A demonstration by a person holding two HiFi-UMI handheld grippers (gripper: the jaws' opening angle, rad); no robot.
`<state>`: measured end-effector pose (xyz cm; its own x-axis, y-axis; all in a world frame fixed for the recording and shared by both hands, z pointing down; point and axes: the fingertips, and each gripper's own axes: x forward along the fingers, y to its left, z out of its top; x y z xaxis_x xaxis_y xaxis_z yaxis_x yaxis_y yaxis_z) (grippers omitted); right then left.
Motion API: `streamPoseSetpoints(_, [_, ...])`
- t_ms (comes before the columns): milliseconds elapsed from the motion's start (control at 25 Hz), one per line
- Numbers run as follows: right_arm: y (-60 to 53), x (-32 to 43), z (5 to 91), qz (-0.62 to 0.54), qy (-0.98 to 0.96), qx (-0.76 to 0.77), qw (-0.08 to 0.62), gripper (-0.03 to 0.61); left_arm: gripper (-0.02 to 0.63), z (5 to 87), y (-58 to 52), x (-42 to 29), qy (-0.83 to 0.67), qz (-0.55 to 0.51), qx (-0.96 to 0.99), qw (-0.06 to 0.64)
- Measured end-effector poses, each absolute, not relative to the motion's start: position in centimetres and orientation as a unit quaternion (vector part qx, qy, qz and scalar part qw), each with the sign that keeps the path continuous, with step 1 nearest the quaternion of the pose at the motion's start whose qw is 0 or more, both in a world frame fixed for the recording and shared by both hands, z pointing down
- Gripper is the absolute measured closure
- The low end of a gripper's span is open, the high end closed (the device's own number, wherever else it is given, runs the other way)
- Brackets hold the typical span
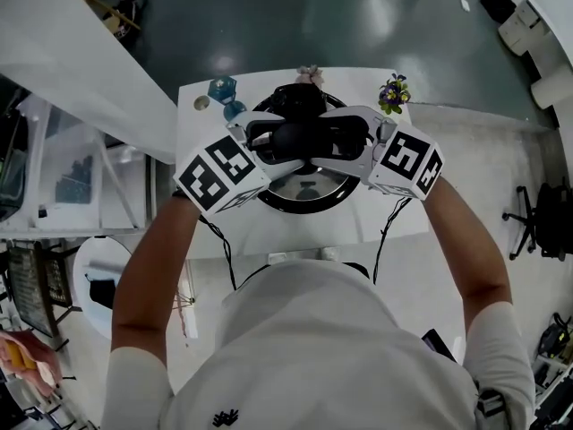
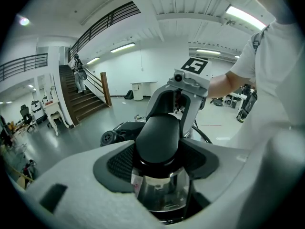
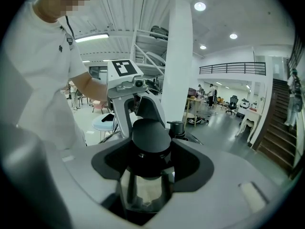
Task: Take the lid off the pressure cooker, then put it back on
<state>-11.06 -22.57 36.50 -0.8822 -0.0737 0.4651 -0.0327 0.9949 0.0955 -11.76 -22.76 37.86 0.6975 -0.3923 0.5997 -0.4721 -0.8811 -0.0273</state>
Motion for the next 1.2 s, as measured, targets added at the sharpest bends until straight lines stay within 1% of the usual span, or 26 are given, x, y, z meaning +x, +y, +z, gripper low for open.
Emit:
streamPoseSetpoints(480, [-23.8,-10.8,39.6,-0.041,-0.968,0.026,0.247,0.308,0.325,40.8,-24.0,-11.5,-0.237,0.321,0.915,0.060])
streamPoseSetpoints(1200, [-24.3,-10.6,41.1,-0.034,-0.969,0.010,0.245,0.308,0.324,42.3,-24.5,-11.3,-0.241,0.319,0.914,0.066])
